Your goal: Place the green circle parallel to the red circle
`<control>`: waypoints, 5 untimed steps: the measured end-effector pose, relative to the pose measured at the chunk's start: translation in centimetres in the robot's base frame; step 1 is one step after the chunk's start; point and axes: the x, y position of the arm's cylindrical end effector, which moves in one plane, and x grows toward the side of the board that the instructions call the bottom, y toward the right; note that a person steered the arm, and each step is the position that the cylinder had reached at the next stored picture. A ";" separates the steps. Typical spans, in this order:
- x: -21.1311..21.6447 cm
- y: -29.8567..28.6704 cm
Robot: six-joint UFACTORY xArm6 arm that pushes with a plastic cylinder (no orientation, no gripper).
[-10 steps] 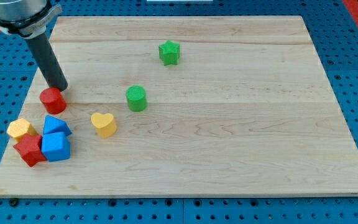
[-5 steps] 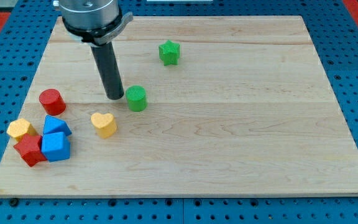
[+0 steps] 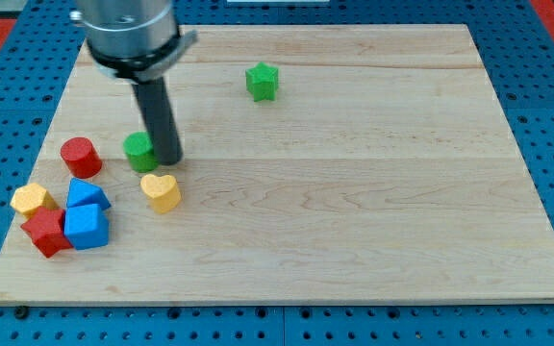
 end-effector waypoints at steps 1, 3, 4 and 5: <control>-3.0 7.1; -15.2 19.9; -16.7 15.5; -11.5 11.5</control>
